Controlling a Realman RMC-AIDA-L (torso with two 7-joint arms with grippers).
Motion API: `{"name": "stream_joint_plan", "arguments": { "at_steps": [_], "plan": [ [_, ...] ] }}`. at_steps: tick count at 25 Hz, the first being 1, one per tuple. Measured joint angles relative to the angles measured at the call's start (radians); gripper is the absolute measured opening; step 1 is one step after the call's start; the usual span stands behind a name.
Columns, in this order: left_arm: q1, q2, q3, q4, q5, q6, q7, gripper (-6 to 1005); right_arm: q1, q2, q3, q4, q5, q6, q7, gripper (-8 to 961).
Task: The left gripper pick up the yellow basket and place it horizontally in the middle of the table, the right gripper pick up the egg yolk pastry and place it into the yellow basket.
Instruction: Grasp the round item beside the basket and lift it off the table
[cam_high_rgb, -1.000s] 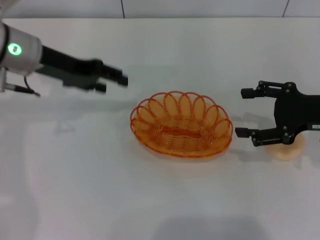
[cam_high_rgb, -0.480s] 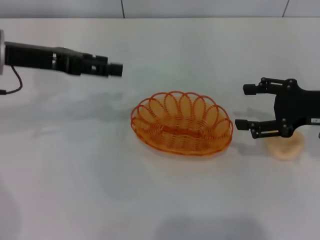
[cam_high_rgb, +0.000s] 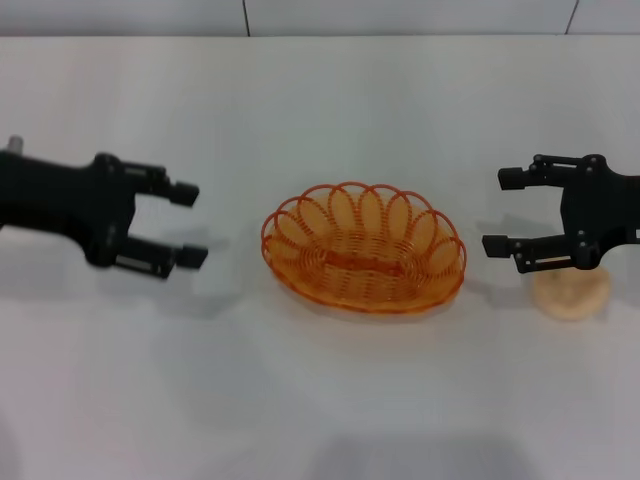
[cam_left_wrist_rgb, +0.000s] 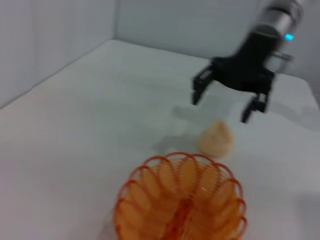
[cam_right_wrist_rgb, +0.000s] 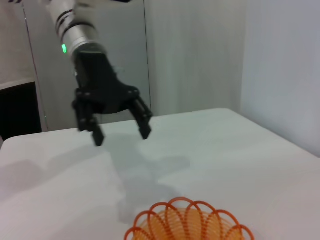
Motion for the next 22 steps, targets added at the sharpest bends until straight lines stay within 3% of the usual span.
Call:
{"name": "stream_joint_plan", "arguments": {
  "at_steps": [5,8,11,18,22],
  "plan": [
    [0.036,-0.012,-0.005,0.004,-0.011,0.02,0.099,800,-0.003,-0.001,0.001,-0.072,-0.045,-0.025,0.109,848],
    [0.097,-0.041,-0.009,0.004,-0.019,0.01,0.227,801,-0.004,-0.001,0.002,-0.139,-0.098,-0.033,0.189,845],
    [0.124,-0.05,-0.01,0.005,-0.026,0.012,0.264,803,0.003,-0.004,0.006,-0.226,-0.186,-0.058,0.301,843],
    [0.165,-0.048,-0.03,0.007,-0.057,0.022,0.297,806,0.07,-0.006,0.016,-0.376,-0.438,-0.145,0.544,839],
    [0.164,-0.049,-0.034,0.015,-0.061,0.028,0.298,804,0.12,0.001,0.015,-0.392,-0.56,-0.189,0.628,831]
  ]
}}
